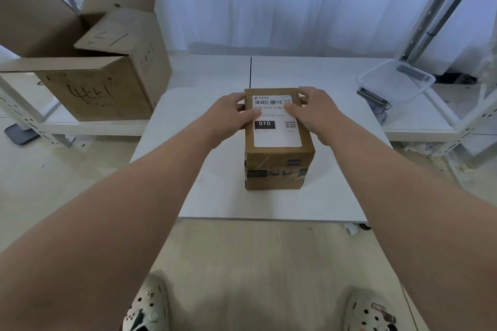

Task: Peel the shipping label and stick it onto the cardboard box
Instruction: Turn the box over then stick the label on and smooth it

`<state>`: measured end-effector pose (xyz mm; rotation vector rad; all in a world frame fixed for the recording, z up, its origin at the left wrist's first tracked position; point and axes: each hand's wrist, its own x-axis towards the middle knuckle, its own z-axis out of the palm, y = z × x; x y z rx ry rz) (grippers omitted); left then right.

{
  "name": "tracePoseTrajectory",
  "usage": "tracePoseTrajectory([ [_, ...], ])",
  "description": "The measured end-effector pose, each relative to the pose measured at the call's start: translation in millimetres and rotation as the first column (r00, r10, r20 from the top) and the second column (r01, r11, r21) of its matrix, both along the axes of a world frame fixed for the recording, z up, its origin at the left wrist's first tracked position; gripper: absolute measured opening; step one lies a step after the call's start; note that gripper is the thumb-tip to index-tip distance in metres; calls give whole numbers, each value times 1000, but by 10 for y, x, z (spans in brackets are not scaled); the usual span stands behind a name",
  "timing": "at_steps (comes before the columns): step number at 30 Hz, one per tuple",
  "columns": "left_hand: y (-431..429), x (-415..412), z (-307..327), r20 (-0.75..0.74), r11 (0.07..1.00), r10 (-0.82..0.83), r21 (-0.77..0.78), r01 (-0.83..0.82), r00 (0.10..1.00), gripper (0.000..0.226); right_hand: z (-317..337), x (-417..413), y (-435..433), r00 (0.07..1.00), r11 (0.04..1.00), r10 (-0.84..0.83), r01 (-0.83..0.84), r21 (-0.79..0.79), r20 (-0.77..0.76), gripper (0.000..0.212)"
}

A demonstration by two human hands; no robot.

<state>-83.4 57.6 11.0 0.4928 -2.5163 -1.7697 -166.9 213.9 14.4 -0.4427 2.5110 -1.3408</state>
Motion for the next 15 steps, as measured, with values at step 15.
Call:
tracePoseTrajectory([
  [15,81,-153,61,118,865,168,-493,-89,979,67,-25,63,-240,992,964,-78,102,246,-104,54],
])
